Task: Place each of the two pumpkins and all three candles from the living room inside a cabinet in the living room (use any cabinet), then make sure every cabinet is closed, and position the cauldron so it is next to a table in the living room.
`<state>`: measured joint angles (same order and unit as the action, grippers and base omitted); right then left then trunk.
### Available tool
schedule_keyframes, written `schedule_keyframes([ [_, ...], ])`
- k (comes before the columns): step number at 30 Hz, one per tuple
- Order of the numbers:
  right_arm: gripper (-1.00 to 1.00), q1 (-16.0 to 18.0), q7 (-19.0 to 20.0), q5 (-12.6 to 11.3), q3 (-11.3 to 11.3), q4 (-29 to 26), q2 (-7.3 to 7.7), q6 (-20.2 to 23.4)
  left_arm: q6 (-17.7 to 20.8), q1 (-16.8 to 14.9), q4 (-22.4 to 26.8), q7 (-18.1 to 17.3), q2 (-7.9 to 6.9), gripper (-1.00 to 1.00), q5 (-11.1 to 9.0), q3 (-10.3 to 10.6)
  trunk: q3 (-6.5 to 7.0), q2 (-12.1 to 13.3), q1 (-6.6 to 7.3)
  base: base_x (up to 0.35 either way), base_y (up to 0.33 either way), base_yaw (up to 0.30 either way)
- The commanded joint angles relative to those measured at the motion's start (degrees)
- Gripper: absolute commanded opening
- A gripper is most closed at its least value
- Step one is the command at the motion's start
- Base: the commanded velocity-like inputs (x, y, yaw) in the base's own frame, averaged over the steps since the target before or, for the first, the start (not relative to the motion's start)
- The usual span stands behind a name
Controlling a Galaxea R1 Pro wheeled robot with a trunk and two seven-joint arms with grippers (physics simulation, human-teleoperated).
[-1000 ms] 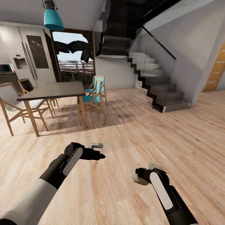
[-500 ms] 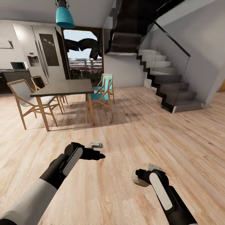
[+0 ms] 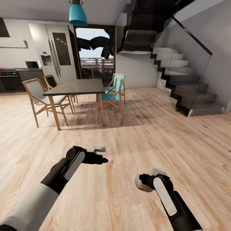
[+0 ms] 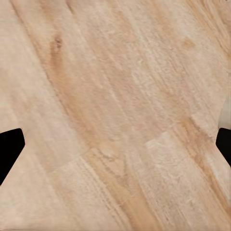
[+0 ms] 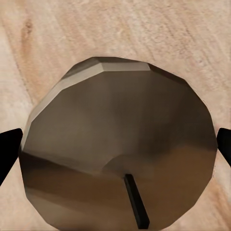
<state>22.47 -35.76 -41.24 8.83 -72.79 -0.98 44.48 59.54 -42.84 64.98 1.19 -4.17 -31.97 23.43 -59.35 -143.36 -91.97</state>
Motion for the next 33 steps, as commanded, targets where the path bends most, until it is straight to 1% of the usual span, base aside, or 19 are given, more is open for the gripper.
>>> schedule_keyframes([
  [1,-1.00,0.03,-0.63,-0.77,0.05,-0.01,-0.01,-0.10,0.14,-0.05,0.05,0.12,-0.04,1.00,-0.12,0.12,-0.13,-0.03,0.01,0.000,0.000,0.181],
  [33,-1.00,0.03,-0.63,-0.77,0.17,0.46,-0.07,-0.25,0.14,-0.05,-0.02,0.12,-0.03,1.00,-0.11,0.12,-2.48,-0.03,0.01,0.000,0.000,0.181],
])
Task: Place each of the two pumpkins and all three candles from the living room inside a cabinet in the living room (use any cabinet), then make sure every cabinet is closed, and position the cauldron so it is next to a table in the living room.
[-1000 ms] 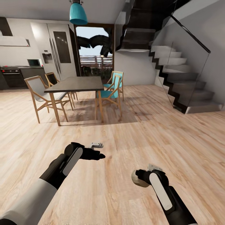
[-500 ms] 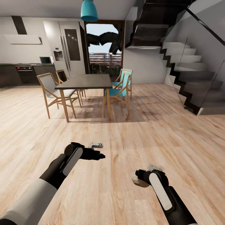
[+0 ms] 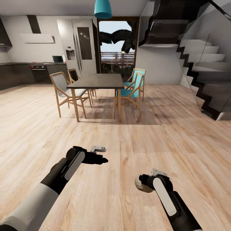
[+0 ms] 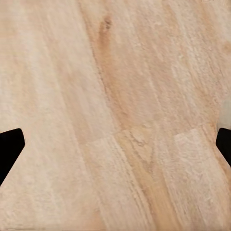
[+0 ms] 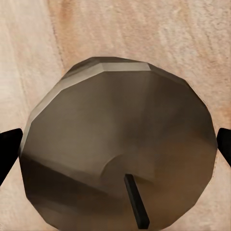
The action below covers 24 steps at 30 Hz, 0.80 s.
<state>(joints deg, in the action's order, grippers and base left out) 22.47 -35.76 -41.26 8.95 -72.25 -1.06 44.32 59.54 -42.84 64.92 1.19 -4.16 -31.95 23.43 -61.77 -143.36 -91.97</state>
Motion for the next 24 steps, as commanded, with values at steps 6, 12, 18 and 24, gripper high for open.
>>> schedule_keyframes([
  [6,-1.00,0.03,-0.63,-0.75,0.10,0.00,0.01,-0.17,0.14,-0.05,0.08,0.13,-0.06,1.00,-0.14,0.12,-0.50,-0.03,0.01,0.000,0.000,0.181],
  [12,-1.00,0.03,-0.63,-0.75,0.15,0.01,0.01,-0.20,0.14,-0.05,0.08,0.13,-0.06,1.00,-0.13,0.12,-0.94,-0.03,0.01,0.000,0.000,0.182],
  [18,-1.00,0.03,-0.63,-0.75,0.19,0.02,0.01,-0.20,0.14,-0.05,0.11,0.13,-0.04,1.00,-0.15,0.12,-1.38,-0.03,0.01,0.000,0.000,0.182],
  [24,-1.00,0.03,-0.63,-0.75,0.19,0.03,0.01,-0.20,0.14,-0.05,0.09,0.13,-0.03,1.00,-0.13,0.12,-1.82,-0.03,0.01,0.000,0.000,0.182],
])
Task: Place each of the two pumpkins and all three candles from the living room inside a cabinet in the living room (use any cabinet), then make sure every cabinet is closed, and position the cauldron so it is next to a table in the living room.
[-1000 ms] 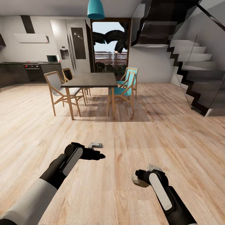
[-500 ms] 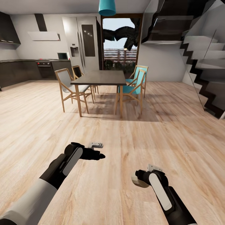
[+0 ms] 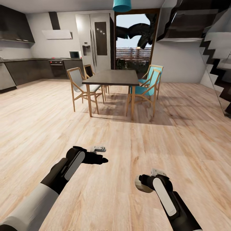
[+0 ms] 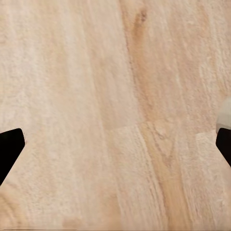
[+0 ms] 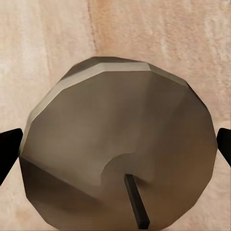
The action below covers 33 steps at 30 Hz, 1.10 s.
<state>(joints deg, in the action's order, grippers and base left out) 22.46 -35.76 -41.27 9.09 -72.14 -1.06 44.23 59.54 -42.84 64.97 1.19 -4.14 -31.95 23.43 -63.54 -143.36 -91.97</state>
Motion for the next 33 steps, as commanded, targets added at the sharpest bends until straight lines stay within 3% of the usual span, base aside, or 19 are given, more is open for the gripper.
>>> schedule_keyframes([
  [1,-1.00,0.04,-0.63,-0.75,0.05,-0.07,0.01,-0.11,0.14,-0.05,0.03,0.12,-0.05,1.00,-0.13,0.12,-0.13,-0.03,0.01,0.000,0.000,0.182],
  [33,-1.00,0.04,-0.55,-0.75,0.05,0.68,-0.01,-0.37,0.14,-0.05,-0.17,0.21,0.01,1.00,-0.10,0.15,-2.48,-0.03,0.01,0.000,0.000,0.185],
])
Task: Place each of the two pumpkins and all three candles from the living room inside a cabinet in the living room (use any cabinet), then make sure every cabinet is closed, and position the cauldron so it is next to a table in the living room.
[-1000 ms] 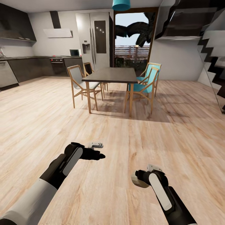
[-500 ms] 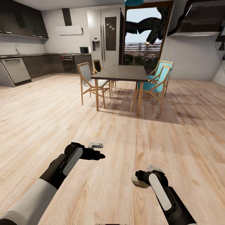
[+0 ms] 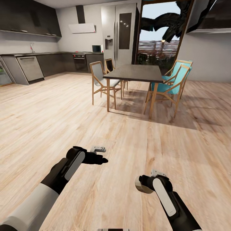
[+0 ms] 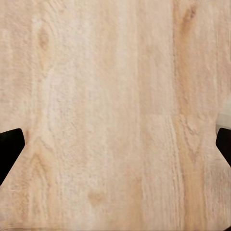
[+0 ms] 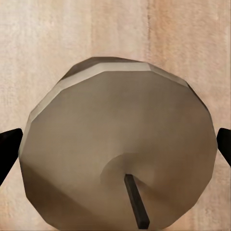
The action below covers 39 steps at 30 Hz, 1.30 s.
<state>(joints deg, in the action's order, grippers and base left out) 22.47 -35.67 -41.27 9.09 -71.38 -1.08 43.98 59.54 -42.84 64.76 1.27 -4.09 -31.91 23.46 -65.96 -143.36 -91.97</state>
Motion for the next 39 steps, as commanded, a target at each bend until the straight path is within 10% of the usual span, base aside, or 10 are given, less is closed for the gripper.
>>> schedule_keyframes([
  [1,-1.00,0.03,-0.63,-0.74,0.05,-0.05,0.01,-0.12,0.14,-0.05,0.08,0.13,-0.04,1.00,-0.15,0.11,-0.13,-0.02,0.01,0.000,0.000,0.186],
  [39,-1.00,0.03,-0.55,-0.74,0.08,0.38,-0.02,-0.21,0.14,-0.05,0.05,0.13,-0.05,1.00,-0.17,0.09,-2.91,-0.02,0.01,0.000,0.000,0.187],
])
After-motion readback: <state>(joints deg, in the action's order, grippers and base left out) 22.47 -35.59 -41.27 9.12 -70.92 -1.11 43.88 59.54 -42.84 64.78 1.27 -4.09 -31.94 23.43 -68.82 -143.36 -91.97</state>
